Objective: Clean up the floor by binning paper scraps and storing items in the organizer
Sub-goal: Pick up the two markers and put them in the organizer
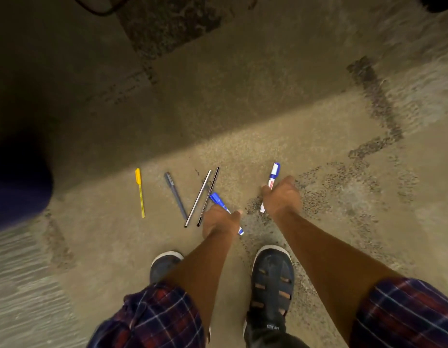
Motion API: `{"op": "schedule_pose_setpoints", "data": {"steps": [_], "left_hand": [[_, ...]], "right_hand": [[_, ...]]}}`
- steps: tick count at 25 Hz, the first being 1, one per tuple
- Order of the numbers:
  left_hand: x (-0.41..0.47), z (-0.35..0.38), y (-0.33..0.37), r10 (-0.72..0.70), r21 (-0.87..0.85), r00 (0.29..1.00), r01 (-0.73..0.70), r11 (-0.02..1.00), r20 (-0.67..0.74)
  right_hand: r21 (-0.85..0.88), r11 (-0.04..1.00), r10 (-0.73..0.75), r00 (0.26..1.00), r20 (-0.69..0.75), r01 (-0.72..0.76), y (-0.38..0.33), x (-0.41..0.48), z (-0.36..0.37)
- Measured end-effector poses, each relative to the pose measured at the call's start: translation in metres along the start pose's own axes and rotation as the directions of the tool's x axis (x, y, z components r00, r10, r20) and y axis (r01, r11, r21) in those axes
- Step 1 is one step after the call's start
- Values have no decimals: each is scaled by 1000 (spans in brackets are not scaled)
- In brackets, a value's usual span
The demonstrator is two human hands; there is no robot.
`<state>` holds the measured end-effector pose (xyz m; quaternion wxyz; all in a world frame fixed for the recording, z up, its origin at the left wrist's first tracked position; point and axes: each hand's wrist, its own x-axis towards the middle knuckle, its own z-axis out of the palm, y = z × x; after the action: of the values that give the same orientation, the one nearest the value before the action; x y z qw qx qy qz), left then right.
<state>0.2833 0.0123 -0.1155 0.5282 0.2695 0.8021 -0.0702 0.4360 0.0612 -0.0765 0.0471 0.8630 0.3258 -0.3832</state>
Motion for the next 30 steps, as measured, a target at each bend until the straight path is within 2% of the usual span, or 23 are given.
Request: {"op": "schedule_pose_setpoints", "data": {"steps": [2,4,6,10,12,16,23,30], "left_hand": [[-4,0,-1,31,-14,999,-31,999,-32],[-12,-5,-1,116,-25,993,-116,993,-5],[-26,-14,1,192,-122,981,-188,975,27],[-39,-35,-1,199,-206,975,-176,963,95],[-79,-69,28,242,-231,967,-217,948,84],[-151,-128,66,296,-367,940,-219,904,170],[-315,-252,124,452,-397,887,-380,835,101],[-469,-355,159,515,-448,854,-490,748,-76]], "right_hand": [[-27,1000,-7,1000,-9,7,-1,2,6],[-11,1000,-22,1000,-3,22,0,-4,3],[14,998,-67,998,11,67,0,-17,-5],[80,983,-172,983,66,166,-19,-62,-40],[149,971,-202,976,86,188,-36,-86,-63],[311,932,-247,956,160,189,-72,-140,-111],[534,824,-309,939,148,187,-144,-264,-250],[605,752,-455,870,189,261,-205,-368,-361]]}}
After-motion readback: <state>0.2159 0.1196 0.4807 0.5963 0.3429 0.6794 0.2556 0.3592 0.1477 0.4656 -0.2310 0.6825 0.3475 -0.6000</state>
